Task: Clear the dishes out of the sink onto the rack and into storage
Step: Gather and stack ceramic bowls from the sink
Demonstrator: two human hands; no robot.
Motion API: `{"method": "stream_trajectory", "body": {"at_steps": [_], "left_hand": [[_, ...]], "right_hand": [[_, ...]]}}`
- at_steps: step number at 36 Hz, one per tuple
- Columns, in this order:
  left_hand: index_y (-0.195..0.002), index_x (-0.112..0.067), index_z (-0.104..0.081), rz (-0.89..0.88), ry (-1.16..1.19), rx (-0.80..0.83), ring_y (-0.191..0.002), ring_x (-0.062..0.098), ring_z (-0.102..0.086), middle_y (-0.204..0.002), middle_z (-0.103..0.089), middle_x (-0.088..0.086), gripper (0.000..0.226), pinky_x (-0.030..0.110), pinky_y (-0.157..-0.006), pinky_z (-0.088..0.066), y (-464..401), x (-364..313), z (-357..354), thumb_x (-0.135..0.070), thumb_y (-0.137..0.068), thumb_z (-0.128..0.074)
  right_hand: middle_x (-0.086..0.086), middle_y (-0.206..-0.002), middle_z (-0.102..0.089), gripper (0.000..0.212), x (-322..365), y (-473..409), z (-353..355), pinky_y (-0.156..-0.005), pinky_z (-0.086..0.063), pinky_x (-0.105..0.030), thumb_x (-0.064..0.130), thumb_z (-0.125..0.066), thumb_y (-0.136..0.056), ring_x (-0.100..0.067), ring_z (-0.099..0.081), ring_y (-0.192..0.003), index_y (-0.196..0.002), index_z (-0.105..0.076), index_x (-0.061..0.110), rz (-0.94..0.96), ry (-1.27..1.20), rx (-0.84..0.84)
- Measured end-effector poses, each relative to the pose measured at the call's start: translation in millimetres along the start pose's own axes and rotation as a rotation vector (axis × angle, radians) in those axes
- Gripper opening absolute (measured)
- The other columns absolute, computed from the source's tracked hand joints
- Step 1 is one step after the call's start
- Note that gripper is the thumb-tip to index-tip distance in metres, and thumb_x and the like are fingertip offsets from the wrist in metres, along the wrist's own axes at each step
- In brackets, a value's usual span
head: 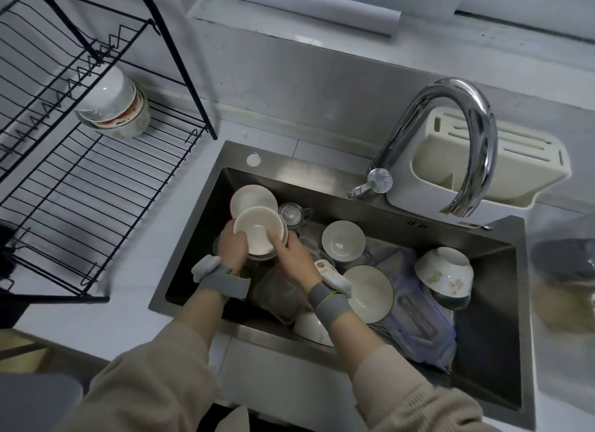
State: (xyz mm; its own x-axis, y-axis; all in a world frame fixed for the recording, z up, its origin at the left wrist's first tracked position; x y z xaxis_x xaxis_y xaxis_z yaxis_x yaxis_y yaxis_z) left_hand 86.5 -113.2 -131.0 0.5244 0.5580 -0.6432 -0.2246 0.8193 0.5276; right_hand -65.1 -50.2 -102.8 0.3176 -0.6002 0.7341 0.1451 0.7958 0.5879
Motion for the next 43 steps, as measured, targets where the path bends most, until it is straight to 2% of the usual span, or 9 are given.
{"method": "stream_trajectory", "body": {"at_steps": [5, 10, 15, 20, 26, 32, 36, 41, 43], "left_hand": [[-0.134, -0.013, -0.048, -0.065, -0.063, -0.099, -0.111, 0.036, -0.056, -0.125, -0.057, 0.016, 0.038, 0.035, -0.084, -0.038, -22.2, -18.4, 0.8, -0.019, -0.097, -0.045], [-0.129, -0.024, -0.055, -0.063, -0.187, -0.247, -0.117, 0.038, -0.044, -0.128, -0.047, 0.017, 0.038, 0.046, -0.098, -0.035, -48.4, -29.2, 7.0, -0.023, -0.093, -0.042], [-0.116, -0.025, -0.061, -0.198, -0.331, -0.373, -0.117, 0.031, -0.033, -0.122, -0.043, 0.012, 0.032, 0.040, -0.091, -0.034, -58.8, -38.3, 5.6, -0.025, -0.088, -0.046], [-0.135, -0.022, -0.051, -0.294, -0.291, -0.250, -0.127, 0.037, -0.041, -0.140, -0.047, 0.014, 0.042, 0.048, -0.104, -0.034, -77.4, -37.8, -5.7, -0.018, -0.095, -0.042], [-0.147, -0.030, -0.032, -0.157, -0.305, -0.135, -0.122, 0.040, -0.049, -0.138, -0.050, 0.015, 0.051, 0.049, -0.100, -0.039, -93.8, -14.4, -14.0, -0.021, -0.097, -0.039], [-0.134, -0.018, -0.048, 0.078, -0.263, -0.158, -0.110, 0.040, -0.057, -0.124, -0.059, 0.019, 0.041, 0.041, -0.085, -0.042, -98.6, -9.3, -15.3, -0.015, -0.094, -0.044], [-0.132, -0.014, -0.050, 0.085, -0.267, -0.165, -0.108, 0.039, -0.059, -0.122, -0.061, 0.019, 0.038, 0.040, -0.082, -0.044, -94.4, -13.7, -14.8, -0.012, -0.094, -0.047], [-0.129, -0.011, -0.055, 0.115, -0.293, -0.159, -0.111, 0.036, -0.059, -0.124, -0.061, 0.017, 0.033, 0.038, -0.089, -0.044, -86.9, -16.6, -8.8, -0.012, -0.098, -0.043], [-0.131, -0.012, -0.051, 0.085, -0.221, -0.151, -0.110, 0.037, -0.058, -0.125, -0.059, 0.017, 0.034, 0.037, -0.085, -0.043, -77.2, -12.5, -5.0, -0.012, -0.098, -0.041]], "right_hand": [[-0.026, -0.127, -0.056, 0.047, 18.6, -29.7, 0.9, -0.094, -0.045, -0.045, 0.023, -0.049, -0.092, -0.043, -0.051, -0.117, -0.133, -0.039, 0.002, -0.015, 0.121, -0.054], [-0.027, -0.127, -0.055, 0.044, 29.5, -55.2, -5.0, -0.093, -0.046, -0.045, 0.022, -0.047, -0.092, -0.045, -0.052, -0.114, -0.129, -0.038, 0.001, -0.068, 0.152, -0.057], [-0.026, -0.130, -0.052, 0.045, 29.7, -73.7, -7.0, -0.089, -0.044, -0.041, 0.022, -0.047, -0.093, -0.044, -0.051, -0.115, -0.130, -0.037, 0.000, -0.122, 0.151, -0.085], [-0.027, -0.131, -0.052, 0.053, 24.8, -87.7, -15.9, -0.090, -0.043, -0.040, 0.020, -0.044, -0.095, -0.043, -0.052, -0.115, -0.139, -0.026, -0.002, -0.158, 0.157, -0.065], [-0.027, -0.122, -0.057, 0.042, 22.5, -99.5, -20.9, -0.078, -0.044, -0.038, 0.016, -0.043, -0.095, -0.042, -0.058, -0.105, -0.132, -0.030, 0.001, -0.125, 0.271, -0.090], [-0.025, -0.123, -0.058, 0.051, 22.0, -112.1, -22.7, -0.070, -0.039, -0.036, 0.015, -0.038, -0.096, -0.040, -0.059, -0.104, -0.143, -0.022, 0.003, -0.126, 0.418, -0.108], [-0.024, -0.127, -0.056, 0.053, 21.1, -115.4, -22.5, -0.072, -0.039, -0.036, 0.023, -0.034, -0.101, -0.040, -0.058, -0.107, -0.147, -0.016, 0.003, -0.113, 0.441, -0.111], [-0.024, -0.125, -0.056, 0.051, 25.2, -104.9, -7.9, -0.088, -0.048, -0.045, 0.046, -0.026, -0.102, -0.042, -0.055, -0.112, -0.134, -0.036, 0.007, -0.018, 0.328, -0.118], [-0.022, -0.118, -0.060, 0.045, 24.8, -96.9, 8.5, -0.085, -0.047, -0.043, 0.046, -0.026, -0.102, -0.041, -0.056, -0.108, -0.123, -0.045, 0.011, 0.027, 0.255, -0.206]]}}
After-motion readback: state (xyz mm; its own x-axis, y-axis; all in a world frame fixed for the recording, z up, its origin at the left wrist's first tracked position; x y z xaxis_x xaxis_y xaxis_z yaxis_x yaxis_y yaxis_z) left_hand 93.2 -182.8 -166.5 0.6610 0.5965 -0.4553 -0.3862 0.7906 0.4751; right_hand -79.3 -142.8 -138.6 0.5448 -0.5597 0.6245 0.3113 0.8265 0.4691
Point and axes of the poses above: each hand's wrist, its own y-axis away from the middle knuckle, its own z-axis out of the back of the hand, x = y × z, the point moved 8 cm from there along -y, towards the middle knuckle
